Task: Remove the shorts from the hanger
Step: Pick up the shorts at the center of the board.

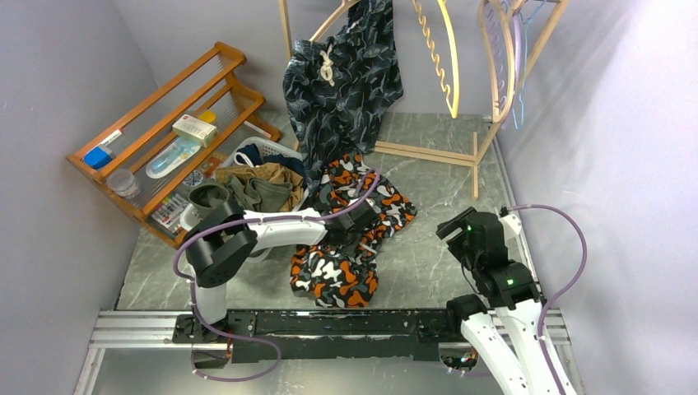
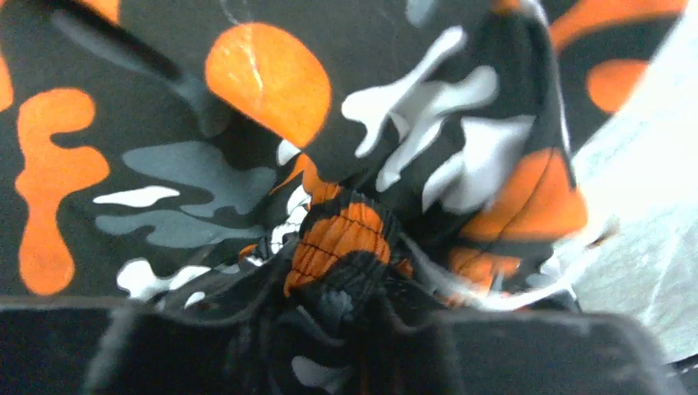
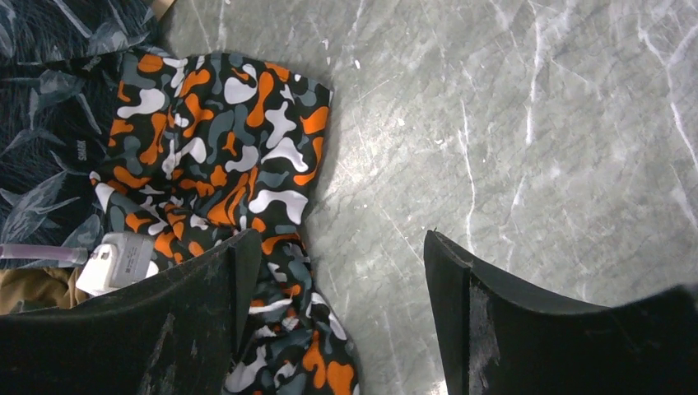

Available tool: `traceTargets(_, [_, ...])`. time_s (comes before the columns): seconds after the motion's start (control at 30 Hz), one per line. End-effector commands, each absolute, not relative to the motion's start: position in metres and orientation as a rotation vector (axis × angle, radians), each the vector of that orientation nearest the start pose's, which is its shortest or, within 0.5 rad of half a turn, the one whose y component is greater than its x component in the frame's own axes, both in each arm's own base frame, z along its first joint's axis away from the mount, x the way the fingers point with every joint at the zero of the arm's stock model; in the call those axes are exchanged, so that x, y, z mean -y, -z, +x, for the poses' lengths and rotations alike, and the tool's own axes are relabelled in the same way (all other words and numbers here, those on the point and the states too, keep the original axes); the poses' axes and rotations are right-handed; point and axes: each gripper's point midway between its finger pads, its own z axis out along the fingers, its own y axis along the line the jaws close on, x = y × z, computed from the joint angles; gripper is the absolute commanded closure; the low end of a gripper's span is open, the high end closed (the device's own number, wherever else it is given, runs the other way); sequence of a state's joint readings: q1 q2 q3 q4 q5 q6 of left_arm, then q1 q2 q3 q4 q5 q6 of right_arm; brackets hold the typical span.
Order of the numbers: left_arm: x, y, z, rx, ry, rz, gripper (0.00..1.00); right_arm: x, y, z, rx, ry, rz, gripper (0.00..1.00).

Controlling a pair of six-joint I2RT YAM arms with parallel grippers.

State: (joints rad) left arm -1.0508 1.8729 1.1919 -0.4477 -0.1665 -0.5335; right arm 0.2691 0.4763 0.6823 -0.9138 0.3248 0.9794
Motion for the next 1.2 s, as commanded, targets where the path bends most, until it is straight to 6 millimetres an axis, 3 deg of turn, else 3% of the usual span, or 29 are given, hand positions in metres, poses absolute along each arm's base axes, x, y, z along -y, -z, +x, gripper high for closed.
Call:
traceTargets(0.0, [0.278, 0.004, 0.211, -2.695, -0.147, 0.488, 0.92, -0.030, -0.175, 0.200, -2.034, -0.304, 0.863, 0.24])
traceTargets(0.1, [0.284, -0.057, 0.239, -2.520, -0.106, 0.436, 0.93, -0.027, -0.184, 0.205, -2.036, -0.262, 0.828, 0.24])
traceTargets(0.2, [0.277, -0.113, 0.265, -2.389, -0.087, 0.360, 0.93, -0.022, -0.184, 0.206, -2.032, -0.229, 0.829, 0.24])
traceTargets(0.33, [0.264, -0.185, 0.283, -2.254, -0.015, 0.276, 0.93, -0.026, -0.191, 0.210, -2.007, -0.264, 0.825, 0.23])
traceTargets(0.43, [0.258, -0.230, 0.284, -2.155, 0.067, 0.233, 0.93, -0.024, -0.191, 0.213, -2.008, -0.248, 0.824, 0.23])
traceTargets(0.53, [0.240, -0.260, 0.282, -2.085, 0.092, 0.174, 0.93, -0.021, -0.184, 0.214, -2.021, -0.211, 0.841, 0.23])
traceTargets(0.73, [0.245, -0.302, 0.272, -2.022, 0.232, 0.262, 0.93, -0.032, -0.187, 0.219, -2.027, -0.282, 0.841, 0.23])
traceTargets(0.83, [0.233, -0.337, 0.273, -1.957, 0.203, 0.271, 0.93, -0.030, -0.185, 0.218, -2.018, -0.279, 0.850, 0.23])
traceTargets(0.9, [0.219, -0.370, 0.275, -1.899, 0.166, 0.229, 0.93, -0.028, -0.182, 0.216, -2.015, -0.269, 0.851, 0.23])
traceTargets(0.97, [0.198, -0.390, 0.278, -1.862, 0.084, 0.173, 0.93, -0.028, -0.178, 0.215, -2.020, -0.264, 0.850, 0.23])
traceTargets(1.07, [0.161, -0.403, 0.288, -1.819, -0.067, 0.069, 0.93, -0.033, -0.171, 0.215, -2.040, -0.295, 0.866, 0.23])
traceTargets(1.17, [0.136, -0.409, 0.303, -1.809, -0.150, 0.022, 0.93, -0.043, -0.163, 0.216, -2.075, -0.342, 0.871, 0.23])
